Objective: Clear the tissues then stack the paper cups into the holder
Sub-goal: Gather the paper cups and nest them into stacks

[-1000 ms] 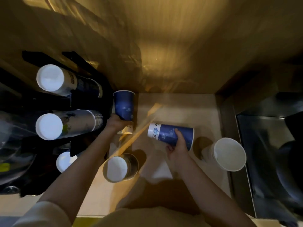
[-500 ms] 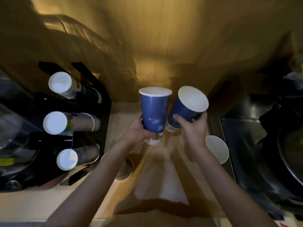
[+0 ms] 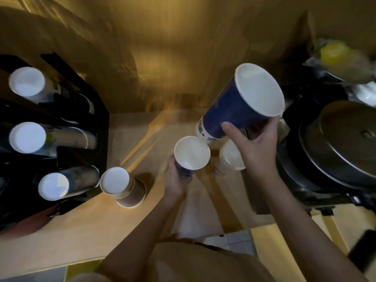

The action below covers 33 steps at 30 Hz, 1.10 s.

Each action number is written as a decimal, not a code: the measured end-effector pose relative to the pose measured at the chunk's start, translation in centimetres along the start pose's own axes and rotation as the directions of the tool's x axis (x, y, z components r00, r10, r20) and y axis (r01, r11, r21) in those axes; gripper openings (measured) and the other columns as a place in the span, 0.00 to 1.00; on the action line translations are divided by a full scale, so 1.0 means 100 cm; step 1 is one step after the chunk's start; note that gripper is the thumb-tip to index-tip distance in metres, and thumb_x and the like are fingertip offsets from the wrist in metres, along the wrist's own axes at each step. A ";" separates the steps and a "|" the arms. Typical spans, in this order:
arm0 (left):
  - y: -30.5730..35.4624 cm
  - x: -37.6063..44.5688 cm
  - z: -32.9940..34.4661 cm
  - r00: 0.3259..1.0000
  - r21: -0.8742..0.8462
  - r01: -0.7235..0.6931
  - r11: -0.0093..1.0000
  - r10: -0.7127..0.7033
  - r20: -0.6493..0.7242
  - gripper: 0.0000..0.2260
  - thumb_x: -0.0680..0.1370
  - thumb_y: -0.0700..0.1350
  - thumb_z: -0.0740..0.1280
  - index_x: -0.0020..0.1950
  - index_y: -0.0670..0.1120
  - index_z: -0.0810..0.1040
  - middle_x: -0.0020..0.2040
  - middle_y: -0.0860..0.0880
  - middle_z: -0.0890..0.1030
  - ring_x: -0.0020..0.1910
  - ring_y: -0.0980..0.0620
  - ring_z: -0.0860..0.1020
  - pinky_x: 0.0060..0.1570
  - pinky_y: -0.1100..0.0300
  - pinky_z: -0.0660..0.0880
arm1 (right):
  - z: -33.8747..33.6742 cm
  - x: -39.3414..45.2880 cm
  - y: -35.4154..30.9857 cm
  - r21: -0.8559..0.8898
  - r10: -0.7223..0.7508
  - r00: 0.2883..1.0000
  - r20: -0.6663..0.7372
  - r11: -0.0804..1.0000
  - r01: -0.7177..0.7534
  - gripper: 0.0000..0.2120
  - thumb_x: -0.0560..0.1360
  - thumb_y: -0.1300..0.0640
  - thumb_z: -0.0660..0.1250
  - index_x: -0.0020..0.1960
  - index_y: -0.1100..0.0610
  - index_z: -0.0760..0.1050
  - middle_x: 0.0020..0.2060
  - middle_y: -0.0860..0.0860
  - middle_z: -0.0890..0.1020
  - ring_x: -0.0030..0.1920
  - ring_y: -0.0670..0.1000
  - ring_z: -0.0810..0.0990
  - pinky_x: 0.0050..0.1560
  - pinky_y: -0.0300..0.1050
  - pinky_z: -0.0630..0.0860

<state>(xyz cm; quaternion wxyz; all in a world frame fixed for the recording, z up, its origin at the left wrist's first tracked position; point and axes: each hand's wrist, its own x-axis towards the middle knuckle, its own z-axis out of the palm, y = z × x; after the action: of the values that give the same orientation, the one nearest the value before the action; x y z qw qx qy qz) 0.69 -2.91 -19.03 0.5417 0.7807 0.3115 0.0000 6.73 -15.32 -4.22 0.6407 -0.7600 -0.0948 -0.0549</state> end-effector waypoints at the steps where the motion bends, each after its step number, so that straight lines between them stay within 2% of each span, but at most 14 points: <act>1: -0.003 0.001 0.003 1.000 -0.021 0.001 1.000 0.000 0.016 0.34 0.66 0.35 0.74 0.68 0.44 0.63 0.58 0.51 0.72 0.56 0.53 0.72 0.47 0.67 0.70 | -0.001 -0.005 0.003 -0.025 -0.024 1.000 0.002 0.999 0.024 0.43 0.62 0.51 0.76 0.70 0.56 0.58 0.66 0.51 0.72 0.67 0.47 0.71 0.68 0.53 0.70; 2: -0.007 0.002 0.005 1.000 -0.032 -0.010 0.999 0.011 0.023 0.35 0.65 0.36 0.74 0.68 0.46 0.63 0.60 0.49 0.75 0.56 0.50 0.74 0.50 0.59 0.75 | 0.000 -0.010 0.006 -0.053 -0.042 0.999 0.012 0.998 0.043 0.43 0.62 0.51 0.77 0.70 0.55 0.59 0.66 0.51 0.72 0.67 0.47 0.71 0.68 0.51 0.70; 4: -0.014 0.001 0.006 1.000 0.011 -0.027 1.000 0.027 0.011 0.36 0.64 0.36 0.74 0.69 0.47 0.64 0.61 0.43 0.77 0.58 0.44 0.76 0.54 0.49 0.77 | 0.002 -0.018 0.013 -0.097 -0.061 0.997 0.054 0.993 0.066 0.43 0.61 0.51 0.77 0.69 0.54 0.58 0.64 0.48 0.72 0.67 0.44 0.70 0.66 0.43 0.70; 7: -0.025 0.001 0.006 0.999 0.013 -0.032 0.999 0.032 -0.029 0.34 0.65 0.35 0.74 0.68 0.42 0.66 0.60 0.41 0.78 0.60 0.42 0.76 0.54 0.55 0.73 | 0.011 -0.028 0.025 -0.142 -0.013 0.992 0.124 0.989 0.031 0.44 0.60 0.52 0.78 0.69 0.54 0.57 0.59 0.37 0.70 0.63 0.36 0.70 0.62 0.33 0.70; 10: -0.029 0.001 0.005 0.997 0.051 -0.066 0.996 0.068 -0.035 0.33 0.65 0.38 0.75 0.68 0.42 0.66 0.60 0.41 0.79 0.59 0.43 0.77 0.50 0.61 0.69 | 0.017 -0.036 0.037 -0.191 0.069 0.980 0.188 0.981 -0.033 0.43 0.59 0.51 0.78 0.66 0.45 0.57 0.58 0.39 0.71 0.62 0.40 0.70 0.59 0.32 0.70; 11: -0.029 0.002 0.005 0.996 0.066 -0.080 0.995 0.083 -0.031 0.34 0.65 0.39 0.75 0.68 0.42 0.66 0.60 0.40 0.79 0.58 0.42 0.77 0.51 0.59 0.71 | 0.019 -0.038 0.040 -0.216 0.096 0.972 0.217 0.975 -0.048 0.43 0.59 0.50 0.78 0.66 0.45 0.57 0.59 0.42 0.72 0.62 0.42 0.70 0.59 0.32 0.70; 14: -0.029 0.003 0.004 0.994 0.098 -0.103 0.990 0.106 -0.033 0.35 0.64 0.43 0.75 0.68 0.43 0.66 0.58 0.40 0.80 0.56 0.40 0.78 0.52 0.51 0.76 | 0.025 -0.043 0.048 -0.299 0.154 0.951 0.268 0.952 -0.070 0.44 0.60 0.52 0.78 0.68 0.53 0.57 0.62 0.50 0.72 0.62 0.45 0.71 0.59 0.39 0.72; 17: -0.030 0.004 0.003 0.994 0.105 -0.102 0.989 0.105 -0.024 0.34 0.65 0.40 0.74 0.69 0.42 0.66 0.58 0.41 0.80 0.55 0.42 0.78 0.47 0.62 0.71 | 0.032 -0.047 0.055 -0.334 0.174 0.950 0.261 0.939 -0.080 0.44 0.59 0.52 0.78 0.68 0.54 0.58 0.62 0.50 0.72 0.63 0.49 0.71 0.60 0.44 0.73; 19: -0.031 0.005 0.002 0.993 0.097 -0.119 0.988 0.121 -0.016 0.35 0.65 0.37 0.74 0.69 0.40 0.65 0.59 0.40 0.80 0.57 0.42 0.77 0.47 0.68 0.66 | 0.034 -0.050 0.058 -0.331 0.181 0.946 0.268 0.940 -0.086 0.48 0.58 0.53 0.78 0.70 0.50 0.54 0.62 0.45 0.68 0.65 0.46 0.68 0.63 0.43 0.70; 21: -0.032 0.006 0.002 0.991 0.107 -0.134 0.985 0.136 -0.013 0.34 0.64 0.35 0.74 0.68 0.38 0.66 0.57 0.38 0.80 0.55 0.41 0.78 0.45 0.68 0.65 | 0.035 -0.051 0.058 -0.333 0.181 0.936 0.303 0.940 -0.074 0.51 0.60 0.56 0.78 0.72 0.49 0.50 0.64 0.42 0.64 0.66 0.43 0.63 0.65 0.39 0.64; 22: -0.032 0.006 0.002 0.989 0.119 -0.144 0.982 0.146 -0.009 0.33 0.64 0.35 0.74 0.68 0.38 0.67 0.55 0.38 0.81 0.55 0.40 0.78 0.45 0.66 0.67 | 0.035 -0.051 0.059 -0.355 0.176 0.931 0.321 0.933 -0.054 0.50 0.60 0.56 0.78 0.73 0.49 0.51 0.65 0.42 0.65 0.67 0.43 0.63 0.64 0.38 0.63; 25: -0.034 0.007 -0.001 0.988 0.158 -0.152 0.976 0.149 0.029 0.33 0.65 0.39 0.73 0.68 0.40 0.67 0.57 0.40 0.81 0.56 0.41 0.78 0.52 0.57 0.71 | 0.036 -0.051 0.064 -0.469 0.165 0.928 0.336 0.883 0.013 0.44 0.60 0.51 0.78 0.71 0.51 0.59 0.66 0.50 0.72 0.65 0.49 0.69 0.61 0.42 0.68; 27: -0.034 0.006 -0.002 0.987 0.149 -0.159 0.976 0.152 0.053 0.35 0.65 0.42 0.73 0.69 0.41 0.65 0.60 0.41 0.79 0.59 0.41 0.77 0.54 0.56 0.72 | 0.035 -0.050 0.067 -0.531 0.173 0.930 0.324 0.847 0.028 0.41 0.60 0.47 0.77 0.68 0.52 0.63 0.63 0.51 0.74 0.64 0.51 0.71 0.60 0.43 0.68; 33: -0.037 0.007 -0.001 0.990 0.077 -0.131 0.988 0.126 0.066 0.36 0.63 0.47 0.72 0.69 0.40 0.65 0.59 0.41 0.79 0.57 0.44 0.77 0.52 0.64 0.69 | 0.029 -0.053 0.072 -0.606 0.252 0.887 0.388 0.795 0.039 0.41 0.64 0.44 0.73 0.71 0.52 0.59 0.65 0.51 0.73 0.65 0.51 0.70 0.61 0.46 0.69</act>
<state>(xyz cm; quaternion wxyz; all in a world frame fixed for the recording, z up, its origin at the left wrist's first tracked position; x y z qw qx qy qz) -0.56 -1.62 -22.36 0.5177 0.8202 0.2435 -0.0017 3.04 -13.98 -12.79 0.3303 -0.9183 -0.1737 0.1323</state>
